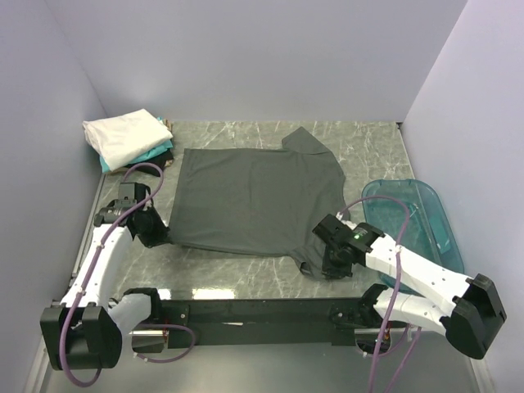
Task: Fold and stack the t-shirts
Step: Fold the tshirt
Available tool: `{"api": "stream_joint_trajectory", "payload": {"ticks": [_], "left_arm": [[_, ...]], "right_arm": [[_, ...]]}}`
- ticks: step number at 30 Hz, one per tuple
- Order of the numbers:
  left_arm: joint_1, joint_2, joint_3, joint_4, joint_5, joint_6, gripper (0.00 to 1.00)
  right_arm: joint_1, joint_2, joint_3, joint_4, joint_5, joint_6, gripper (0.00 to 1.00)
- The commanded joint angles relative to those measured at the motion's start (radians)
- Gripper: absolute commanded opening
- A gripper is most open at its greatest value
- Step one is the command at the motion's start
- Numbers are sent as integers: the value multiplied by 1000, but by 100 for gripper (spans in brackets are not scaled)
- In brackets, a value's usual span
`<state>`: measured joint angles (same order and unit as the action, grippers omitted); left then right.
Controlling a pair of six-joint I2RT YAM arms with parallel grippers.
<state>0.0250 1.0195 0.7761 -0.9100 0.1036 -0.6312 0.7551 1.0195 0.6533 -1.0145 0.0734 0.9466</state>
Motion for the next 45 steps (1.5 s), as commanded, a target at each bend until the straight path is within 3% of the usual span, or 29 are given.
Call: {"api": "stream_joint_trajectory", "payload": {"ticks": [1,14,33,45], "left_arm": [[9,2,12,-7,-21,7,1],[9,253,167,131,70,28,1],[39,514,402,160,36,45,1],[50,634,465,200,73,41,1]], "right_arm": [[6,5,97,-55,58,3,0],[-102,270,379,8,155,-167,0],[-310,632,755,37,186,-399,0],[-375,748,924,16,177,-456,0]]}}
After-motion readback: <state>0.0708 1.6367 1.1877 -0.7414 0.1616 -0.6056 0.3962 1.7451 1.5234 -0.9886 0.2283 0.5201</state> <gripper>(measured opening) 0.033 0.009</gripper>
